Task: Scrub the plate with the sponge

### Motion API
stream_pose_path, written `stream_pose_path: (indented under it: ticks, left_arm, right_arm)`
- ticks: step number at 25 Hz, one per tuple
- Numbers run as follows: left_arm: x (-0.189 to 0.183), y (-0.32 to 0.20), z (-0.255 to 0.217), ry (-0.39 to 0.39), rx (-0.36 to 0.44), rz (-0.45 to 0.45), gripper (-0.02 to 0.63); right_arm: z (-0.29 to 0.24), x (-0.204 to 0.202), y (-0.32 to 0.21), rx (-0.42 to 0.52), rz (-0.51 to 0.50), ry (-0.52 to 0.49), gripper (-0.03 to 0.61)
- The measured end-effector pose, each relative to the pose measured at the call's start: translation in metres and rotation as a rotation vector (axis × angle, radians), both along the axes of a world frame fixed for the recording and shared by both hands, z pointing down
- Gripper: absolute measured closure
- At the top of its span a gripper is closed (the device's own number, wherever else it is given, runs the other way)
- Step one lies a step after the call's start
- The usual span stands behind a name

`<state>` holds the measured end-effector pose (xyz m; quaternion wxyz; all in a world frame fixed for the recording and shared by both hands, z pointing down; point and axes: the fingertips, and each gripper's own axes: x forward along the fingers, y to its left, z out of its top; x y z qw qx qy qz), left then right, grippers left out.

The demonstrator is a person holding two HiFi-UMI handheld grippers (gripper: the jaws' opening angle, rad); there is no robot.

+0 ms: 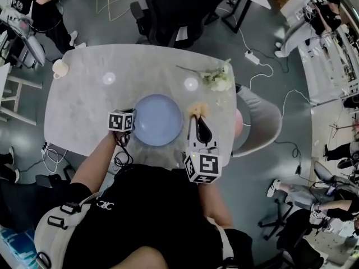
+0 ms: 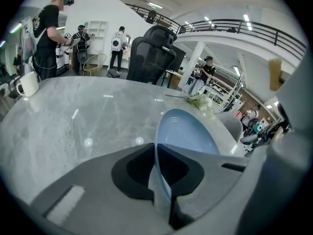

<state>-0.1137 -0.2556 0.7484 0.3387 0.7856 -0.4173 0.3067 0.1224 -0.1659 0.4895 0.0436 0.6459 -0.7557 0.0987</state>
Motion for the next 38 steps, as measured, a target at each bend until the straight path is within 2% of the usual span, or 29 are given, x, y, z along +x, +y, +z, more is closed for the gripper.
stream_pose_path:
  ticks: [5, 10, 17, 21, 31, 38]
  left_arm:
    - [0.007, 0.0, -0.024, 0.077, 0.035, -0.016, 0.59]
    - [0.009, 0.0, -0.047, 0.1, 0.086, -0.024, 0.584]
    - [0.013, 0.01, -0.074, 0.163, 0.122, -0.034, 0.584]
    - [0.027, 0.018, -0.094, 0.187, 0.154, -0.001, 0.584]
    - [0.059, 0.035, -0.13, 0.248, 0.213, 0.081, 0.584]
    - [0.071, 0.042, -0.141, 0.213, 0.277, 0.159, 0.59]
  right_arm:
    - [0.008, -0.013, -0.008, -0.015, -0.061, 0.03, 0.545]
    - [0.031, -0.031, -0.018, -0.078, -0.146, 0.07, 0.545]
    - [0.054, -0.084, -0.028, -0.151, -0.319, 0.13, 0.545]
    - [0.069, -0.11, -0.035, -0.192, -0.409, 0.165, 0.545]
    - [0.1, -0.128, -0.049, -0.287, -0.397, 0.215, 0.545]
    - [0.108, -0.116, -0.049, -0.336, -0.349, 0.185, 0.545]
